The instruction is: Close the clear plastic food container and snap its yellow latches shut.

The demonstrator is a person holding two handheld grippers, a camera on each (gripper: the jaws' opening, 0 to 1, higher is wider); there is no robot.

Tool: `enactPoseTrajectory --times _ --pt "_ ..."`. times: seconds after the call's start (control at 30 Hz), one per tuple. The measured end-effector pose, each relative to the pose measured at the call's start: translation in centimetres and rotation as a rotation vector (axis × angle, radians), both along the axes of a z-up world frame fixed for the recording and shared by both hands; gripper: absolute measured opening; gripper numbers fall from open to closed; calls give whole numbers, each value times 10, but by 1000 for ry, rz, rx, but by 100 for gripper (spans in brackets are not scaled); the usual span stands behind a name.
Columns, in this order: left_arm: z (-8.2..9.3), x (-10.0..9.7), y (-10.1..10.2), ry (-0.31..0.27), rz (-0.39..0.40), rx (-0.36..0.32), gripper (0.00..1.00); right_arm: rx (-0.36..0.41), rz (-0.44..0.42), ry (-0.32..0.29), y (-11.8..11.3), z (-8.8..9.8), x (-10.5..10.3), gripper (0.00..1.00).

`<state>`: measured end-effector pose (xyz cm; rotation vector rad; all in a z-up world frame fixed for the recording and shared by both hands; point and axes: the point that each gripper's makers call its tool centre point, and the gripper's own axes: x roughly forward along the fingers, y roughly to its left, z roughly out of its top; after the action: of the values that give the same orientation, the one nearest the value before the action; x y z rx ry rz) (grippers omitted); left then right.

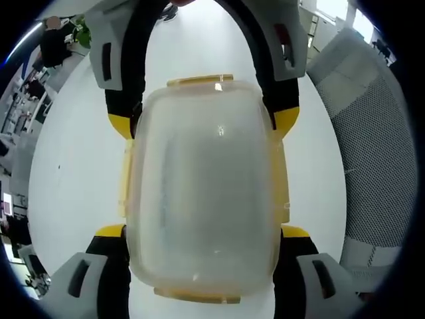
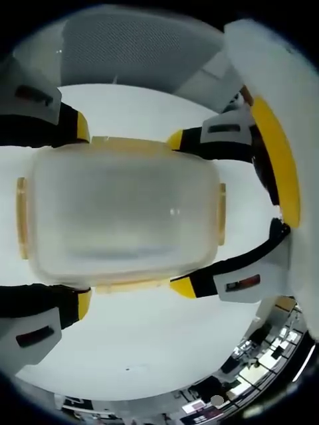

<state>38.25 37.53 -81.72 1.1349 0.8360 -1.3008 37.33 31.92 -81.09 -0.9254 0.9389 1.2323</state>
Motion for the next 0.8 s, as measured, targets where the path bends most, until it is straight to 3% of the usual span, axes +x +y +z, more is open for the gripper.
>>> enactPoseTrajectory --times 0.8 --pt "1 30 -4 -1 13 7 91 11 3 -7 -4 2 31 87"
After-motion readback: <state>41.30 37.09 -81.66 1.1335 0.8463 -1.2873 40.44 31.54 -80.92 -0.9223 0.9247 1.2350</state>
